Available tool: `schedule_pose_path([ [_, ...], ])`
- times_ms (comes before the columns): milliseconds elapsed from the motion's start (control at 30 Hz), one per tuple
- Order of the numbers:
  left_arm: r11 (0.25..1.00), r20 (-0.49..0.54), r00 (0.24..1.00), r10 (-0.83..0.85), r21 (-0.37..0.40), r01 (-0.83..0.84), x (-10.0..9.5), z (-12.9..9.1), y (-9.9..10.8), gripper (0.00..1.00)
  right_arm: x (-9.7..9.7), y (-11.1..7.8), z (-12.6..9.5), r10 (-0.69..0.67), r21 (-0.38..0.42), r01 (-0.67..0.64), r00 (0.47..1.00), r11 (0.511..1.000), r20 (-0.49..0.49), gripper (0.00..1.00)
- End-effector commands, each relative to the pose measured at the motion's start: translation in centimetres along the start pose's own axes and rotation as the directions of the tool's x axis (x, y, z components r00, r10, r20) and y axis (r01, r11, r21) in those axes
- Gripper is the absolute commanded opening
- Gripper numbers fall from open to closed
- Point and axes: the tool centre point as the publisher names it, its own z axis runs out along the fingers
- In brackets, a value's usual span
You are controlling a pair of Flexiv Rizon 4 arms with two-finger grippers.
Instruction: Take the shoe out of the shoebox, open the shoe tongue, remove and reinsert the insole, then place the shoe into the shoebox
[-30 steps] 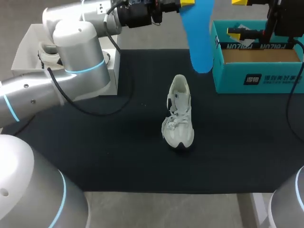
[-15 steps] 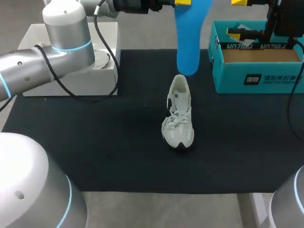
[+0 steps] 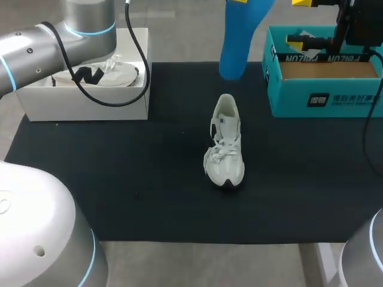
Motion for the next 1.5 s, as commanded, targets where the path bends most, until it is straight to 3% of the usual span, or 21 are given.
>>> schedule_pose_path([
  [33,0.939,0.288,0.912,0.292,0.093,-0.331,1.1,0.0,0.5,0.00,-0.1,0.0,0.1,0.000,-0.002,0.000,1.000,1.000,0.001,1.00],
  [333,0.921,0.254,0.907,0.334,0.116,-0.372,1.3,0.2,0.4,0.00,-0.1,0.0,0.1,0.000,-0.002,0.000,1.000,1.000,0.001,1.00],
  [433,0.832,0.243,0.812,0.531,0.029,-0.553,1.2,0.5,0.4,0.00,-0.1,0.0,0.1,0.000,-0.002,0.000,1.000,1.000,0.001,1.00],
  [500,0.704,0.281,0.671,0.686,-0.025,-0.710,0.8,0.8,0.3,0.00,-0.1,0.0,0.1,0.000,-0.002,0.000,1.000,1.000,0.001,1.00],
  [567,0.616,0.354,0.577,0.736,0.001,-0.788,0.6,0.7,-0.3,0.00,-0.1,0.0,0.1,0.000,-0.002,0.000,1.000,1.000,0.001,1.00],
  [600,0.596,0.373,0.549,0.748,-0.014,-0.803,0.4,0.5,-0.5,0.00,-0.1,0.0,0.1,0.000,-0.002,0.000,1.000,1.000,0.001,1.00],
  [633,0.551,0.370,0.490,0.789,-0.076,-0.831,0.3,0.4,-0.7,0.00,-0.1,0.0,0.1,0.000,-0.002,0.000,1.000,1.000,0.001,1.00],
  [1100,0.551,0.370,0.490,0.789,-0.076,-0.831,0.3,0.4,-0.7,0.00,-0.1,0.0,0.1,0.000,-0.002,0.000,1.000,1.000,0.001,1.00],
  [1167,0.440,0.325,0.387,0.863,-0.105,-0.892,0.1,0.3,-0.4,0.00,-0.1,0.0,0.1,0.000,-0.002,0.000,1.000,1.000,0.001,1.00],
  [1200,0.286,0.293,0.234,0.927,-0.146,-0.947,-0.3,0.2,-0.3,0.00,-0.1,0.0,0.1,0.000,-0.002,0.000,1.000,1.000,0.001,1.00],
  [1267,0.203,0.324,0.159,0.932,-0.104,-0.974,-0.5,0.0,-0.1,0.00,-0.1,0.0,0.1,0.000,-0.002,0.000,1.000,1.000,0.001,1.00],
  [1300,0.133,0.309,0.089,0.947,-0.122,-0.984,-0.6,-0.2,-0.1,0.00,-0.1,0.0,0.1,0.000,-0.002,0.000,1.000,1.000,0.001,1.00],
  [1500,0.133,0.309,0.089,0.947,-0.122,-0.984,-0.6,-0.2,-0.1,0.00,-0.1,0.0,0.1,0.000,-0.002,0.000,1.000,1.000,0.001,1.00],
])
